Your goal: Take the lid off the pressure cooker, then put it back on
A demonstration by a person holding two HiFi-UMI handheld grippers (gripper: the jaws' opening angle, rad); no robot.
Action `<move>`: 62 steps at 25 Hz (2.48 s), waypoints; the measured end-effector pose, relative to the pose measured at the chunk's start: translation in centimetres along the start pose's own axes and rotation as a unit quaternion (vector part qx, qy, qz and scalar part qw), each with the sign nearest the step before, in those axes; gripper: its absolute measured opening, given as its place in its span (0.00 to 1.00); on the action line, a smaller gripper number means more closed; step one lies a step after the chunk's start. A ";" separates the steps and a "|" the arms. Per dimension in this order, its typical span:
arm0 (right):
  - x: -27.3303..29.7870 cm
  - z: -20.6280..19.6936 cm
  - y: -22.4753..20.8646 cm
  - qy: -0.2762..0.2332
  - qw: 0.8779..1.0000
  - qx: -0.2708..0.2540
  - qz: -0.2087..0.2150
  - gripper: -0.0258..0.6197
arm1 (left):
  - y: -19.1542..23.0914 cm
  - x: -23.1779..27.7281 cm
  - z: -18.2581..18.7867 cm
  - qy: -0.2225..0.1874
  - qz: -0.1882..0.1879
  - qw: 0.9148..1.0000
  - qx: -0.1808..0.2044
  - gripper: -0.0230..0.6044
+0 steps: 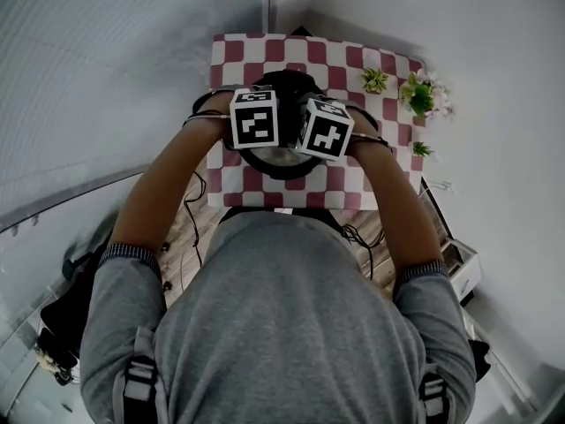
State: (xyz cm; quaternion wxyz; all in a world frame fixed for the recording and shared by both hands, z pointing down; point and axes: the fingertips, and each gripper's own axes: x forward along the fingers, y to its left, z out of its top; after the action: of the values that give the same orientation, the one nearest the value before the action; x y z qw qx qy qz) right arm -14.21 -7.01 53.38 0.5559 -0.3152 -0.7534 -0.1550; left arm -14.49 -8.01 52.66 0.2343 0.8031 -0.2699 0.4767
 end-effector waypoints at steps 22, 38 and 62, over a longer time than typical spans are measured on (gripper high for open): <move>0.0 -0.4 -0.1 0.063 0.972 -0.214 0.078 0.51 | 0.0 -0.1 -0.2 -0.020 0.051 0.986 -0.155 0.51; -2.4 0.3 -1.0 -0.009 0.985 -0.170 0.016 0.60 | 0.4 -2.3 -0.4 -0.100 0.133 0.975 -0.151 0.53; -14.1 2.0 3.0 -0.405 0.870 0.137 -0.246 0.48 | -3.1 -15.2 1.5 -0.451 0.270 0.842 -0.124 0.48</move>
State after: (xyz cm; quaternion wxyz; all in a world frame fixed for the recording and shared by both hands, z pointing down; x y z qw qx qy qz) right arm -11.17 -7.84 39.15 0.1831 -0.0761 -0.9793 -0.0408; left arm -17.60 -3.44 38.10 0.0467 0.7892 -0.6085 0.0689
